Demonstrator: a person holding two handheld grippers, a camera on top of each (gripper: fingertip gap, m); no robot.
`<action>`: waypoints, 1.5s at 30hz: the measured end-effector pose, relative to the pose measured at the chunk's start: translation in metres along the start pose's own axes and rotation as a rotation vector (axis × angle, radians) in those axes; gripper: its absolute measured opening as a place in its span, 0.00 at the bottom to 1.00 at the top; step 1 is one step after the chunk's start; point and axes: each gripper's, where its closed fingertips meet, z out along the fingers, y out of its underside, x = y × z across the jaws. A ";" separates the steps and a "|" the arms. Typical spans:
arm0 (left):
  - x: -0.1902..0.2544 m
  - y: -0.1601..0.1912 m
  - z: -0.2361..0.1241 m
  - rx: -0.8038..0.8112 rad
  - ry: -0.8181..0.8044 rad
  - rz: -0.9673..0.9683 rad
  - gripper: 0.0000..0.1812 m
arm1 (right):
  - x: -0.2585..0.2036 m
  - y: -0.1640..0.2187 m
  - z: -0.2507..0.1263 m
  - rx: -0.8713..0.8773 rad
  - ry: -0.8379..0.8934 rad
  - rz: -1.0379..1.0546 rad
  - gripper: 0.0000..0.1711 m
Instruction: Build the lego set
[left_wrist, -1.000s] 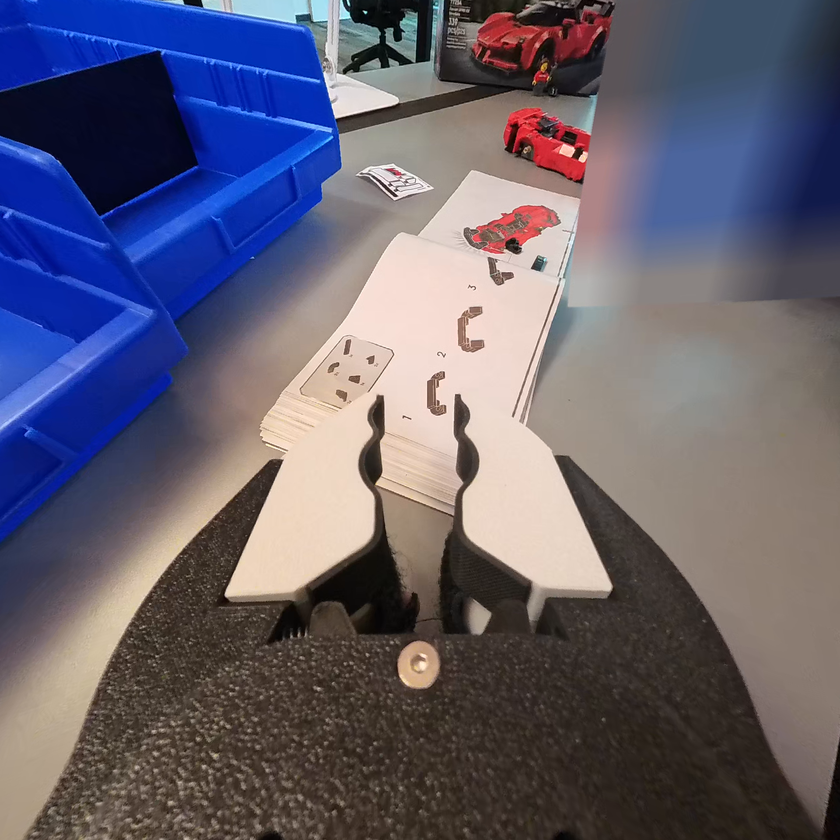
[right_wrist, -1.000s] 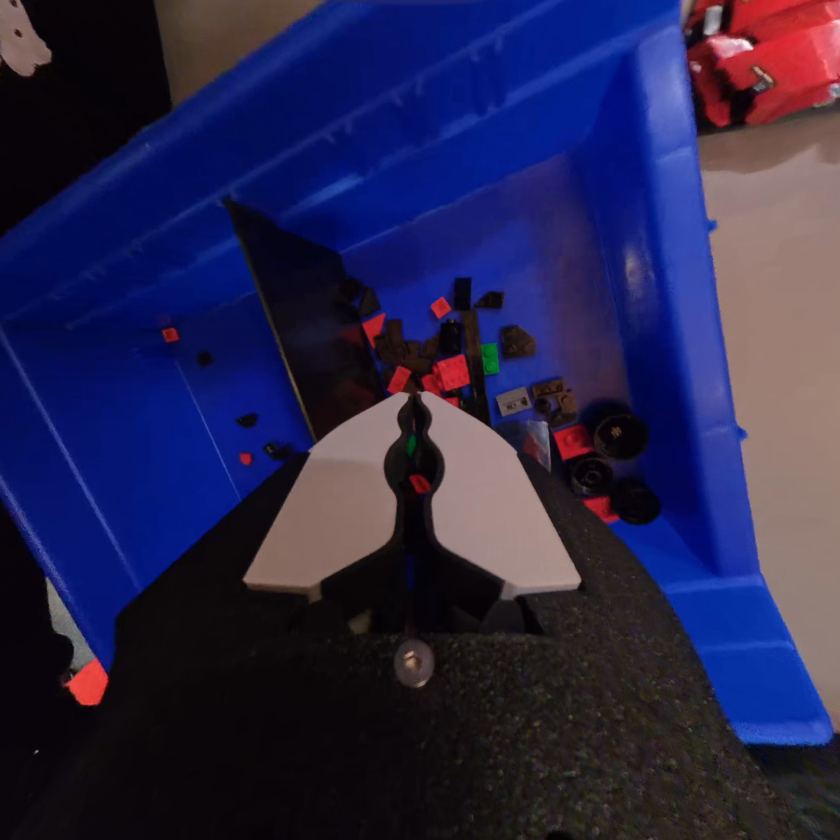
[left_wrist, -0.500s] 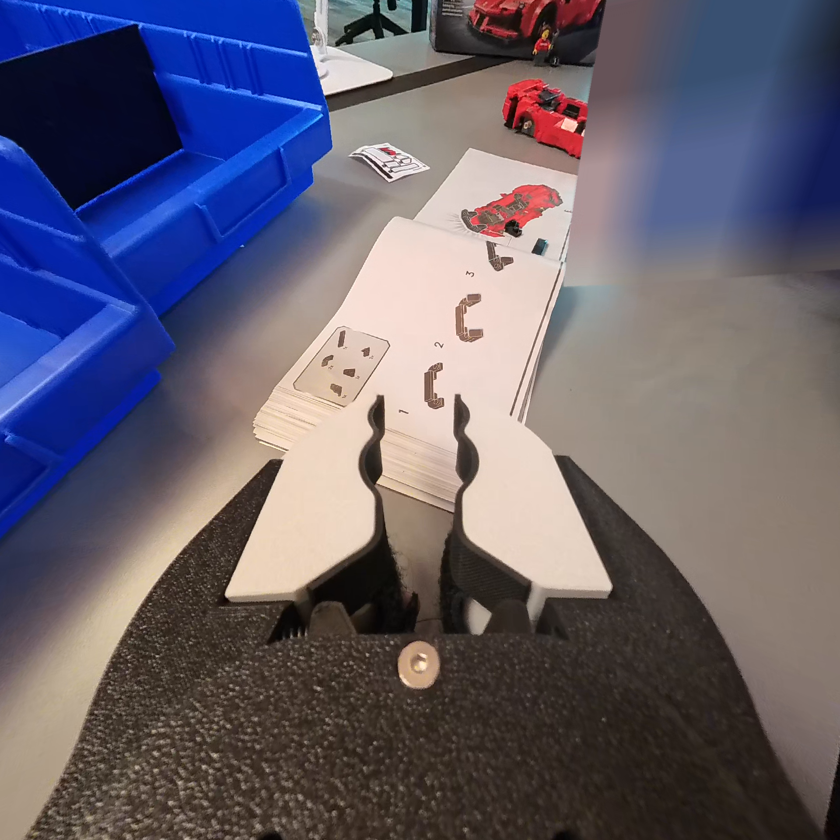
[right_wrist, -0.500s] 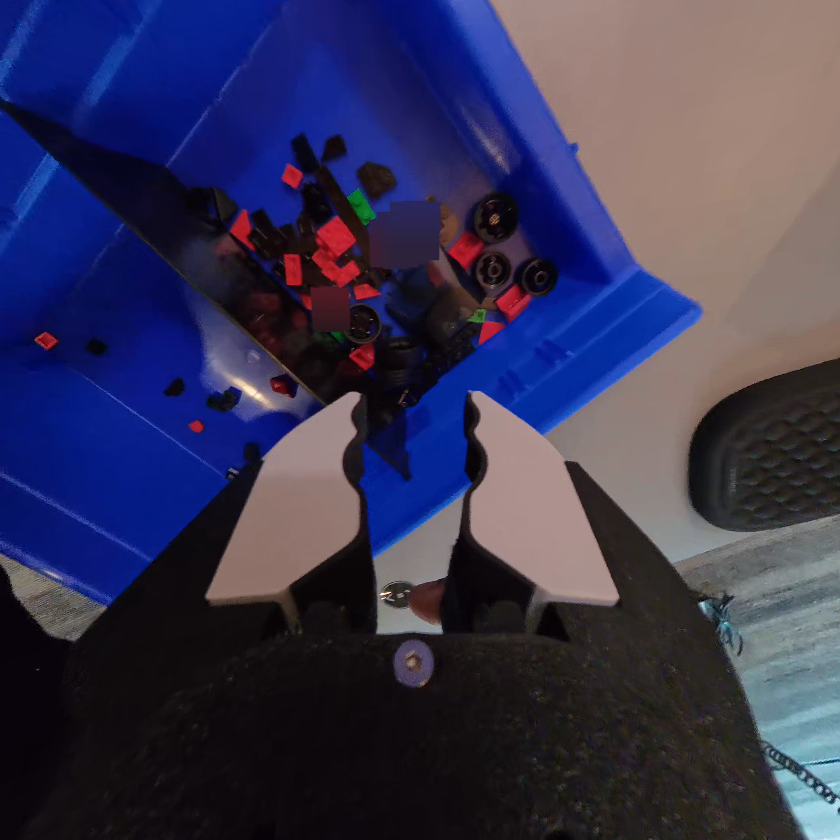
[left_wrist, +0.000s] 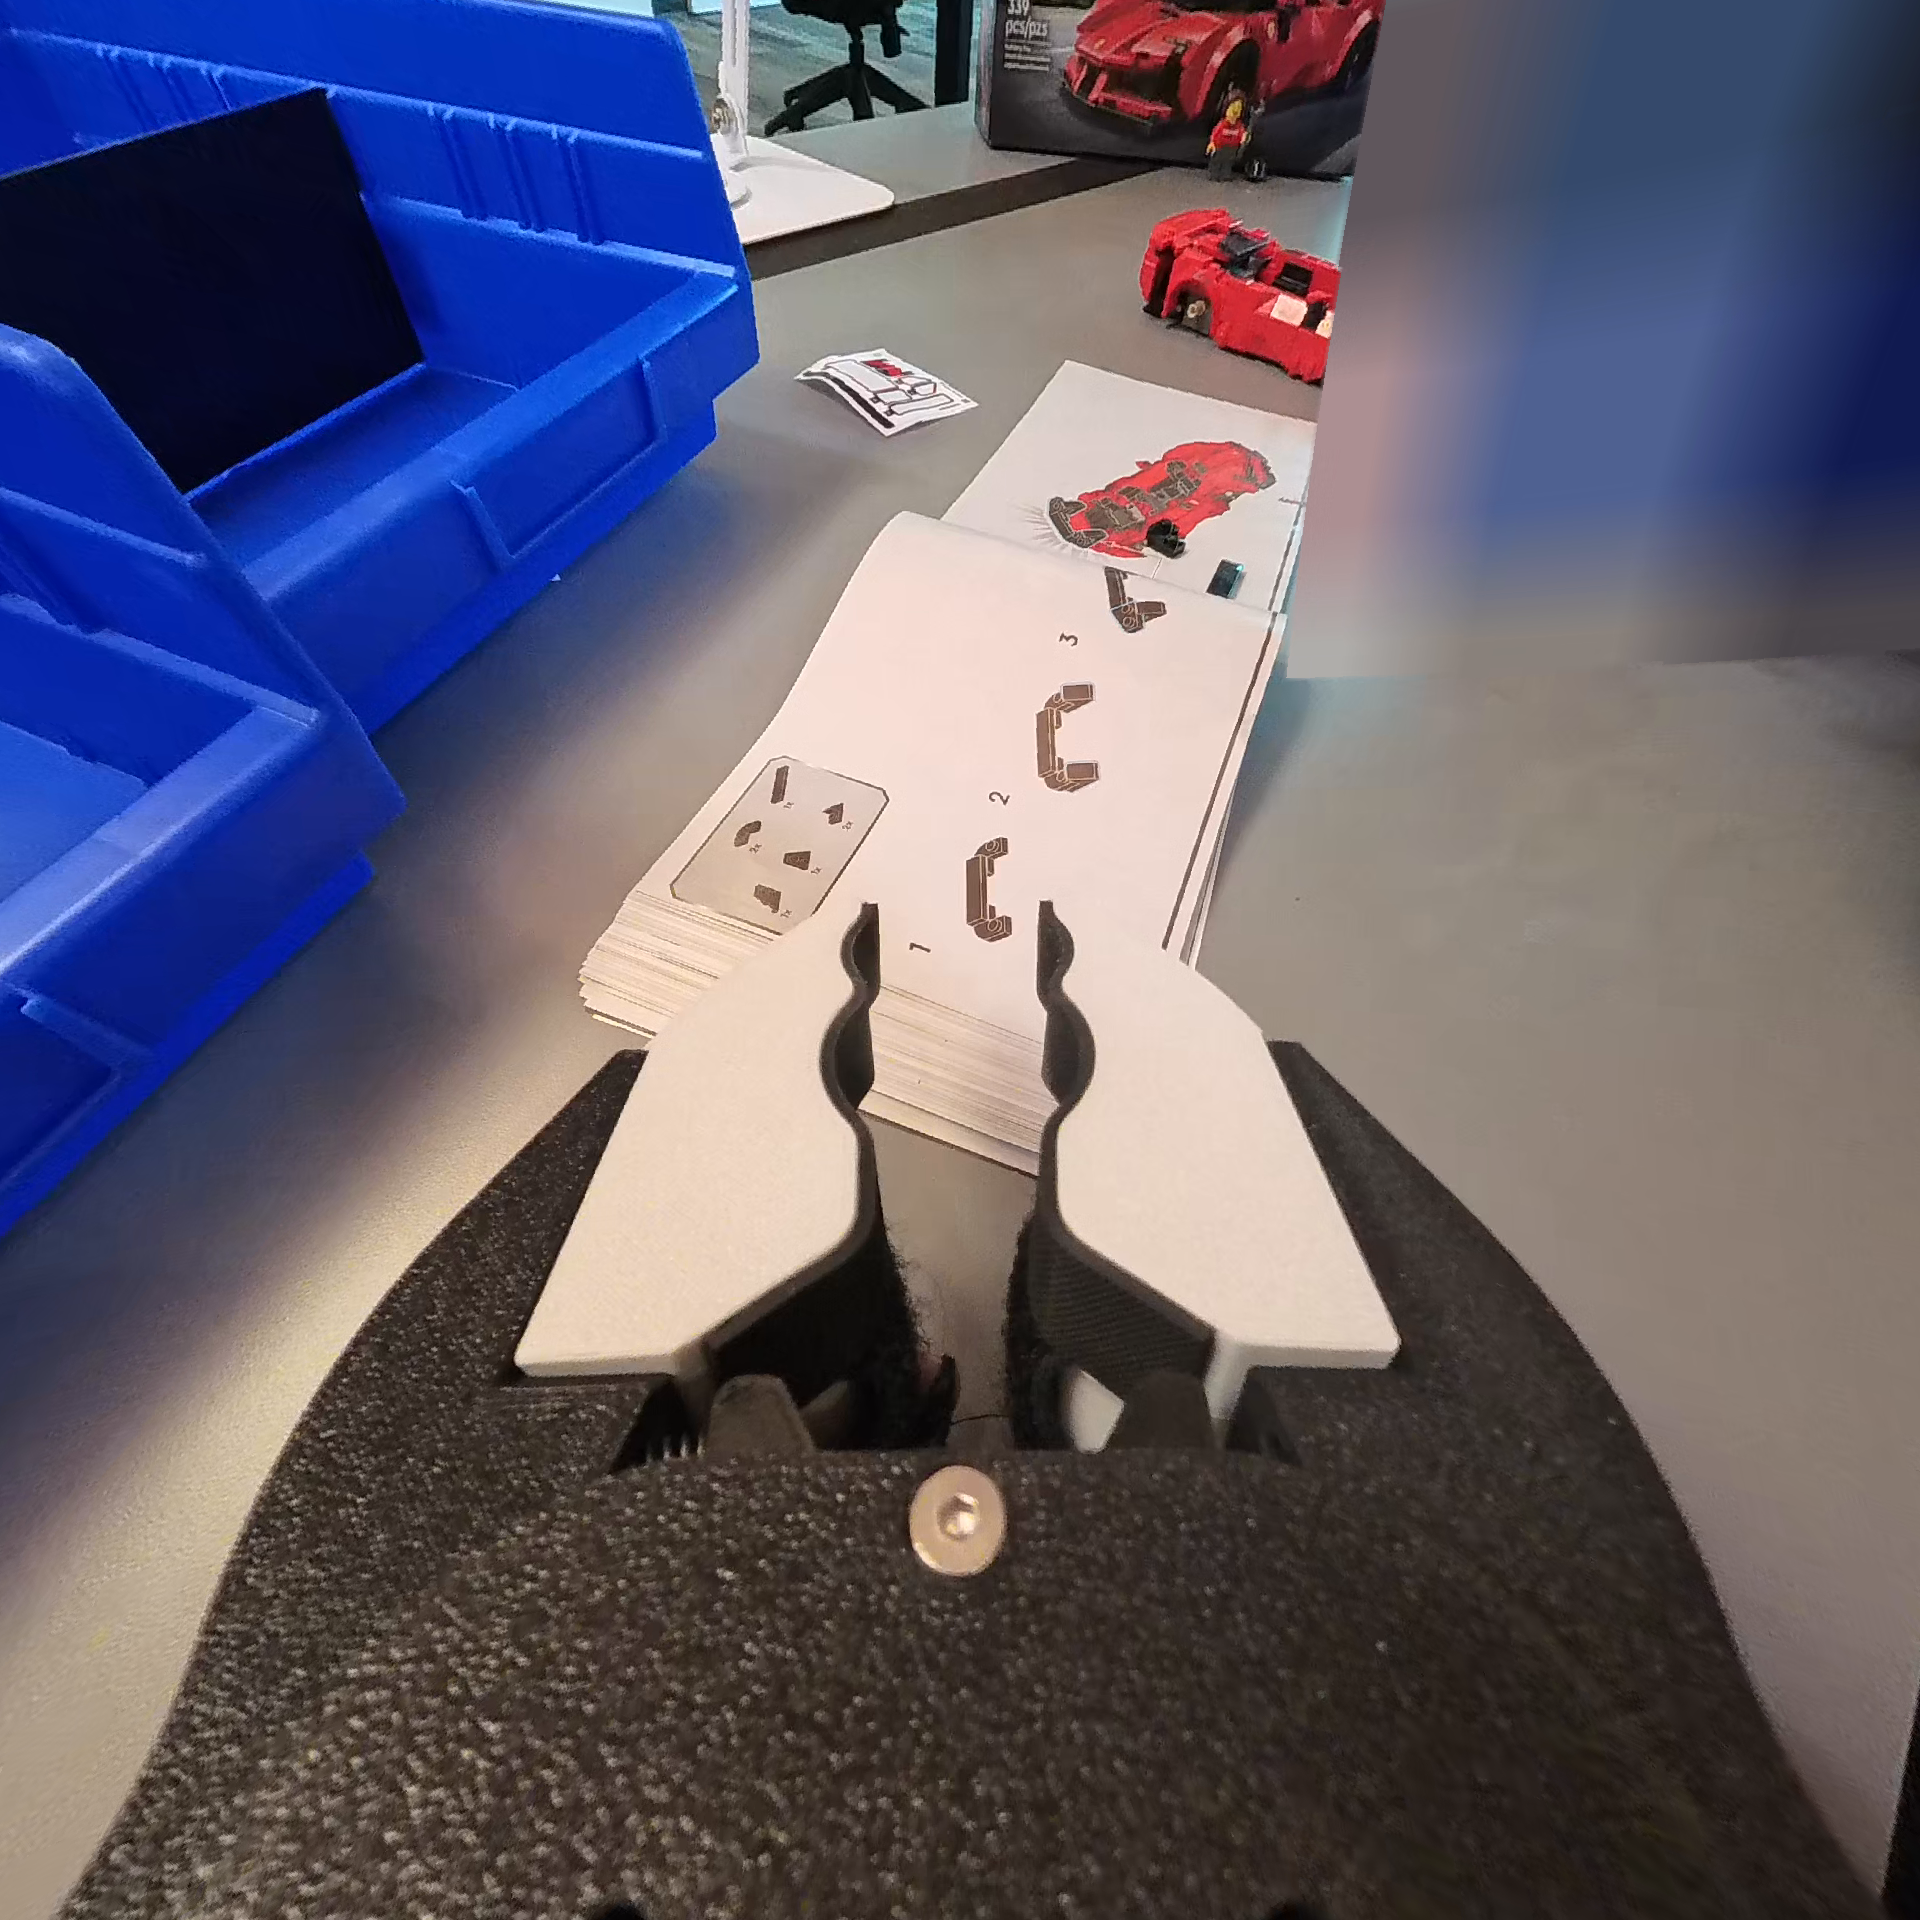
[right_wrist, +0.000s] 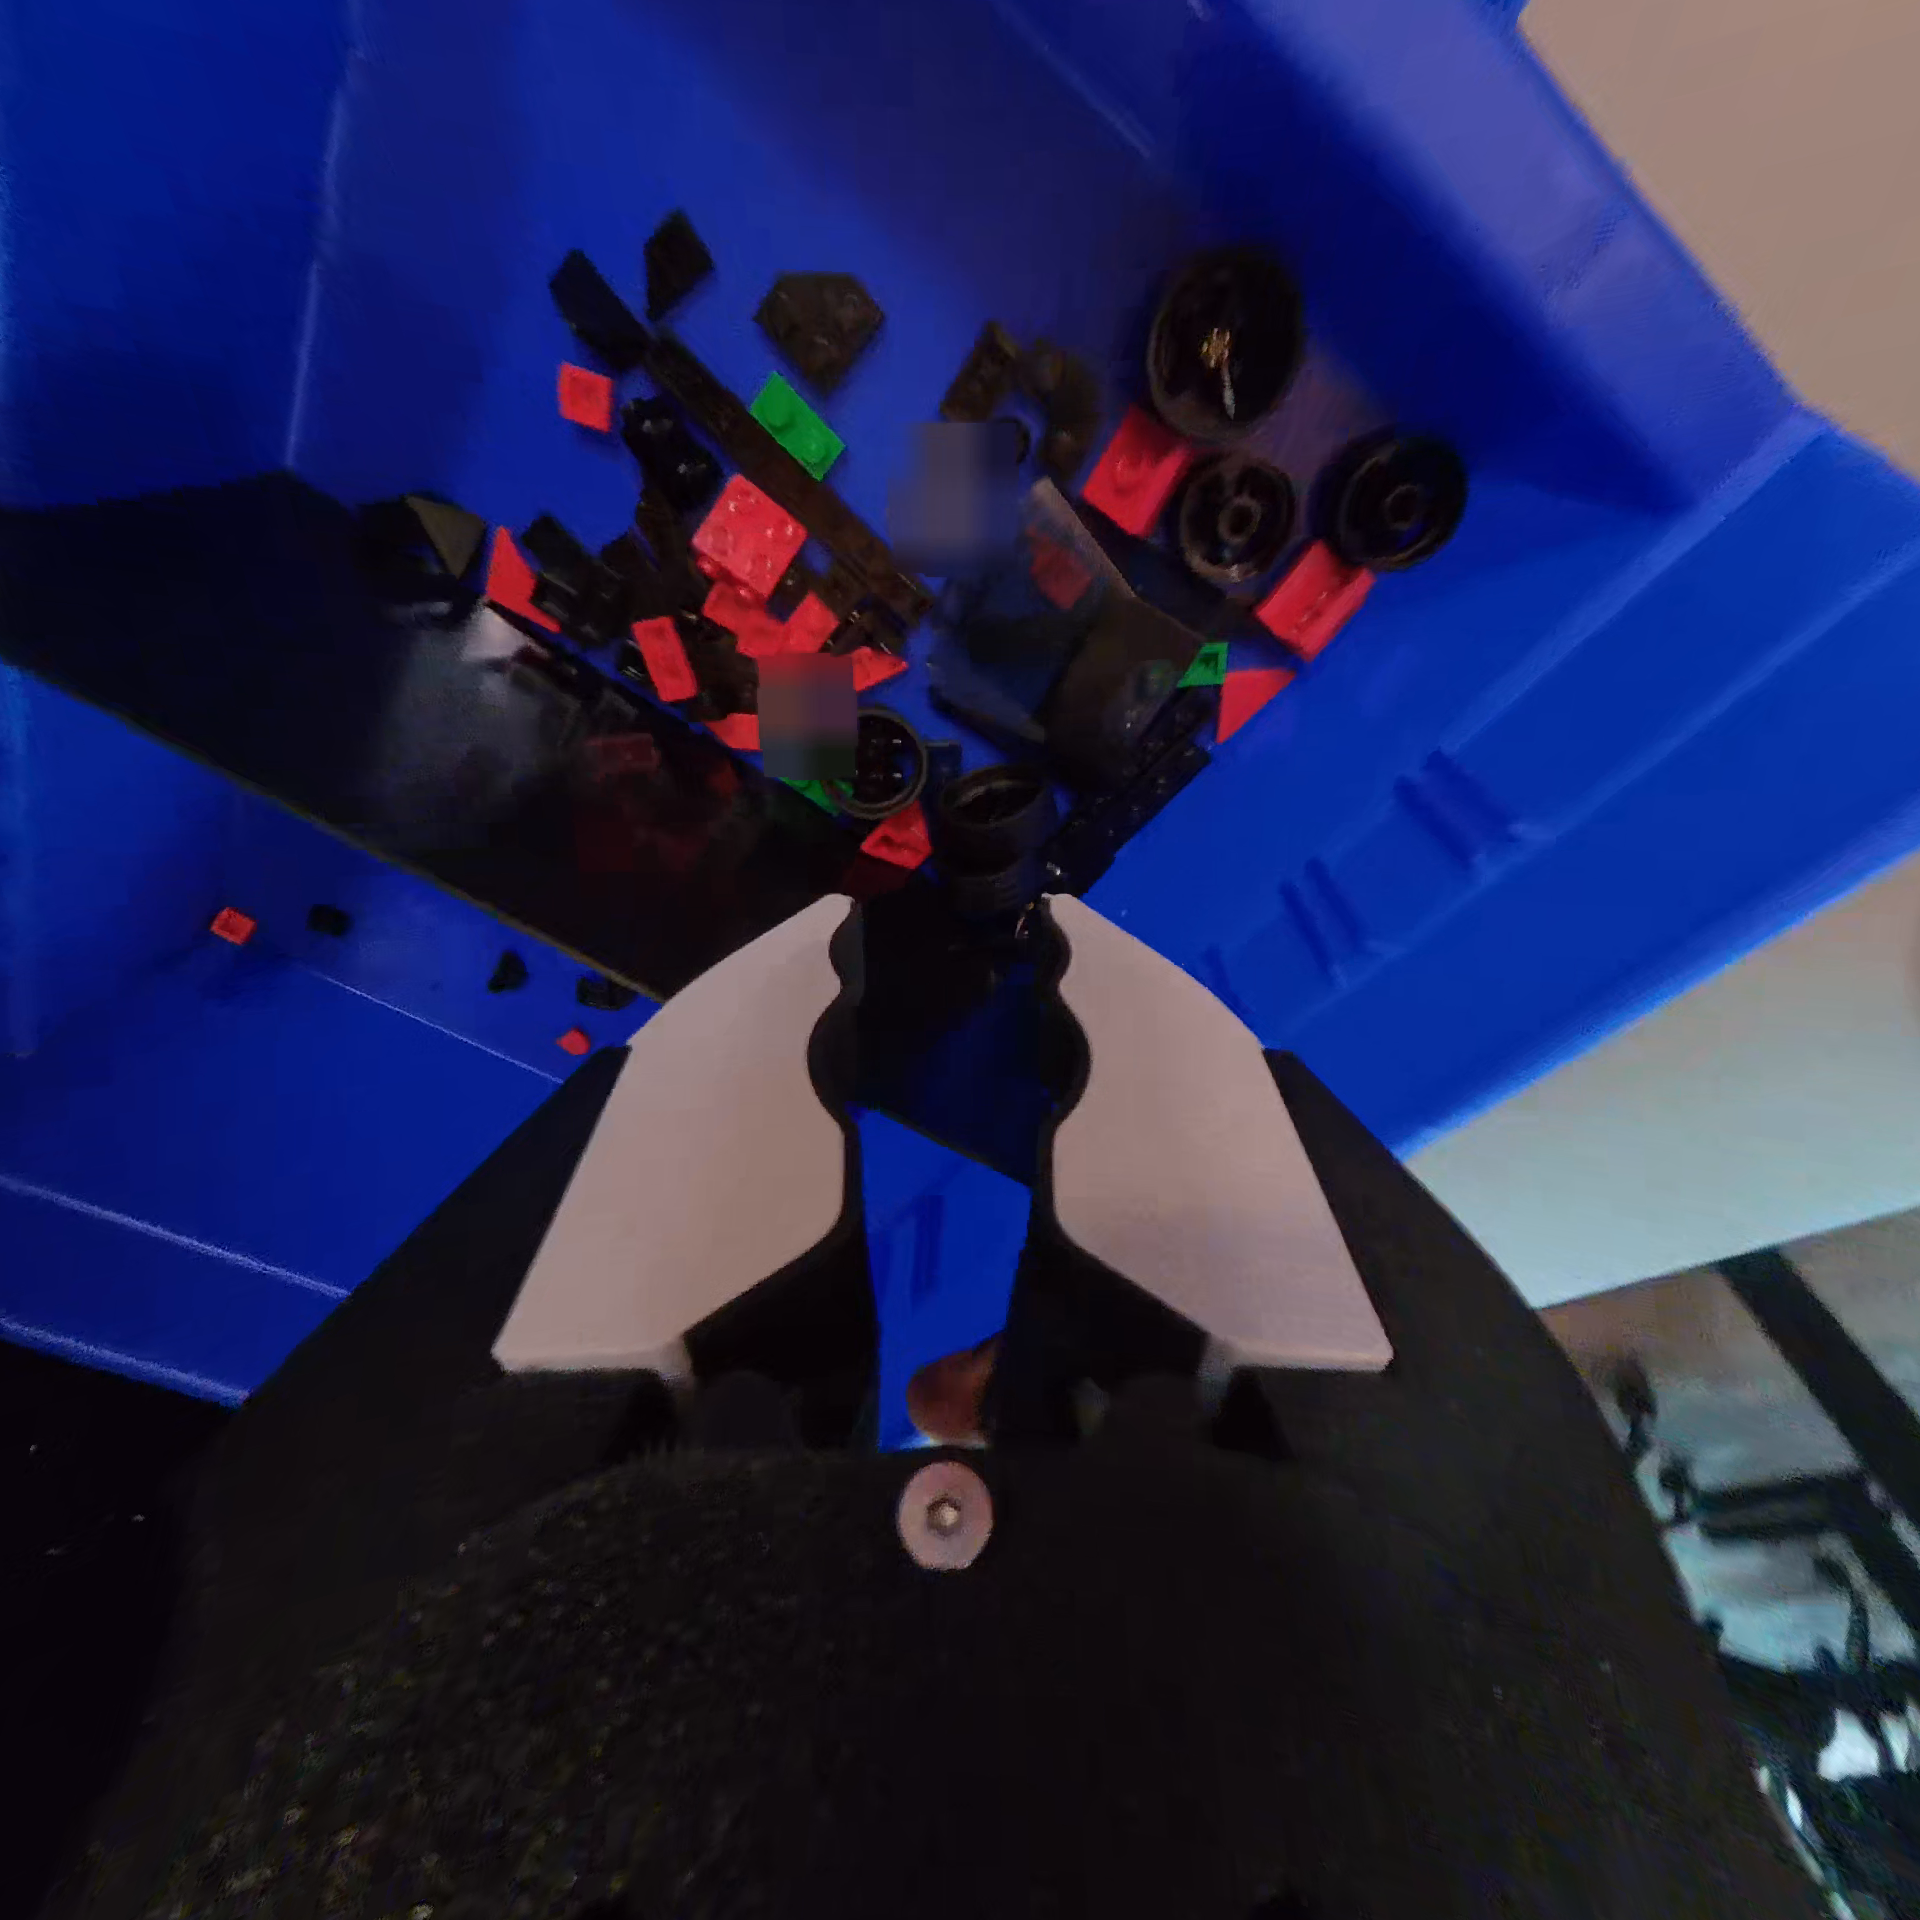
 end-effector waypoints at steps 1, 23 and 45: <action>0.000 0.000 0.000 0.001 0.000 0.000 0.16 | 0.001 0.003 0.004 -0.049 0.017 0.022 0.18; -0.002 0.000 0.001 -0.003 -0.001 -0.015 0.15 | 0.014 0.000 -0.014 -0.044 0.059 0.079 0.14; -0.002 -0.001 -0.001 0.010 -0.010 -0.010 0.14 | -0.014 -0.041 0.016 0.077 -0.038 -0.072 0.02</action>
